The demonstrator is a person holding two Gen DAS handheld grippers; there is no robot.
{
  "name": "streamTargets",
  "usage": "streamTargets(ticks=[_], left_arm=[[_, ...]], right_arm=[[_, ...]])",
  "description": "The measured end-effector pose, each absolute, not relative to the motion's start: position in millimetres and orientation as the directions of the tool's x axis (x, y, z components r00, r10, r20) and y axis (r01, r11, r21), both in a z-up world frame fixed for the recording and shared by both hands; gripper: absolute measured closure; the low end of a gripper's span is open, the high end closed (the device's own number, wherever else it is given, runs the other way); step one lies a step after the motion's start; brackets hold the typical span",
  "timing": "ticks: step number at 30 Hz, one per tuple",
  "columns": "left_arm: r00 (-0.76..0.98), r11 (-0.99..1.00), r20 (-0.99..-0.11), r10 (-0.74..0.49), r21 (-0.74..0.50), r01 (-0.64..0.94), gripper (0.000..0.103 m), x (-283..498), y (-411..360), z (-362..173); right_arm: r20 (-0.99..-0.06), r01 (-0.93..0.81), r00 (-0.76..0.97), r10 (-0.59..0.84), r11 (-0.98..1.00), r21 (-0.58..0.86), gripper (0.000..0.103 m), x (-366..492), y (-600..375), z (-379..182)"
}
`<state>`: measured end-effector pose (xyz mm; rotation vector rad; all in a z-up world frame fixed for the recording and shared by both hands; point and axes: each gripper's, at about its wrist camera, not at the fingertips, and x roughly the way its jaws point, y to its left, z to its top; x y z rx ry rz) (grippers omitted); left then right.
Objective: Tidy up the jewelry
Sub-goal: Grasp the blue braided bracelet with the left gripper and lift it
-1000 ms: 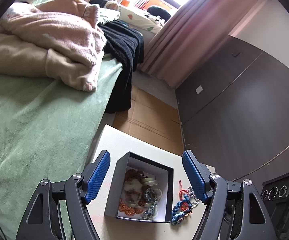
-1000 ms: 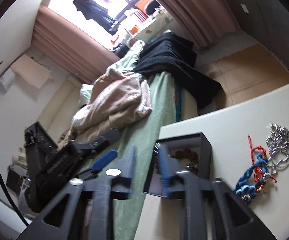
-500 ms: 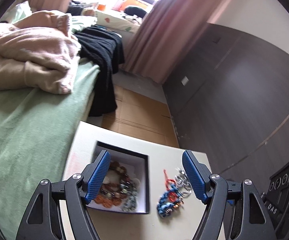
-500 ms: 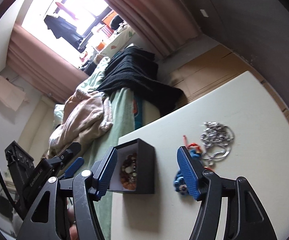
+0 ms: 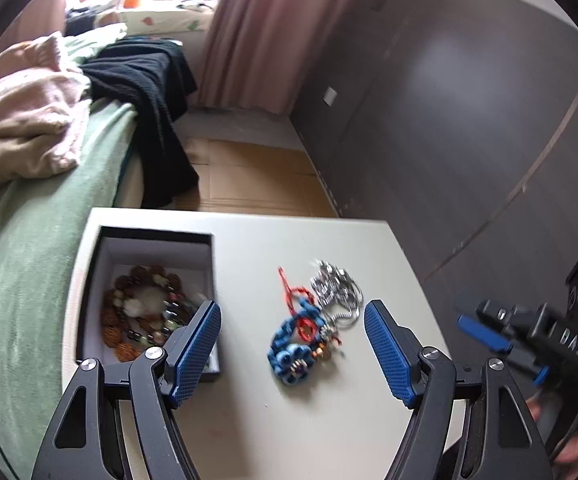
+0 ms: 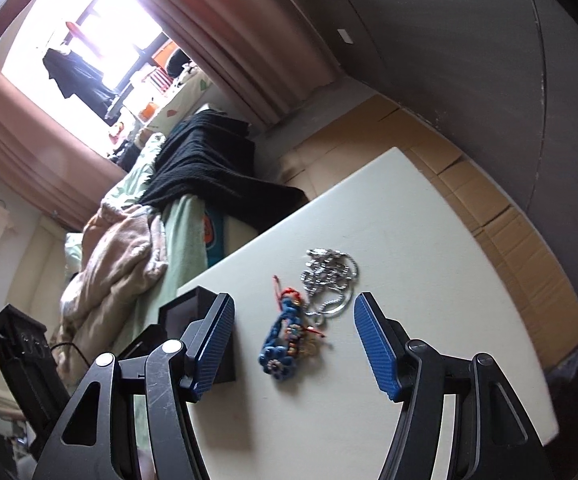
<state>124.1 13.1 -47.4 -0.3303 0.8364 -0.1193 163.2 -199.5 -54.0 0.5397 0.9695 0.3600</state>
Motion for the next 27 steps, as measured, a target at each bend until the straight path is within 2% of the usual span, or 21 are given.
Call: streamTargets(ticks=[6,9,15,17,20,27], left_arm=[[0.620,0.964,-0.752,-0.222,-0.265,0.023,0.030,126,-19,-64],[0.595,0.975,-0.779,-0.198,-0.219,0.037,0.034,130,-34,-76],[0.575,0.987,-0.803,-0.160,-0.138,0.082,0.049,138,-57,-95],[0.569,0.987,-0.806,-0.159,-0.129,0.094,0.060,141,-60,-100],[0.554,0.990,-0.820,-0.144,-0.119,0.081,0.070,147,-63,-109],[0.552,0.993,-0.825,-0.121,-0.094,0.077,0.074,158,-68,-118]], right_arm=[[-0.684,-0.005,0.520,0.512,0.802,0.597,0.040,160,-226,-58],[-0.694,0.040,0.524,0.493,0.800,0.599,0.040,160,-239,-62],[-0.694,0.081,0.534,0.483,0.788,0.611,0.040,161,-259,-64],[-0.693,0.092,0.535,0.482,0.783,0.615,0.040,162,-264,-64],[-0.697,0.111,0.530,0.482,0.776,0.621,0.040,165,-268,-67],[-0.710,0.119,0.526,0.469,0.785,0.608,0.040,171,-271,-67]])
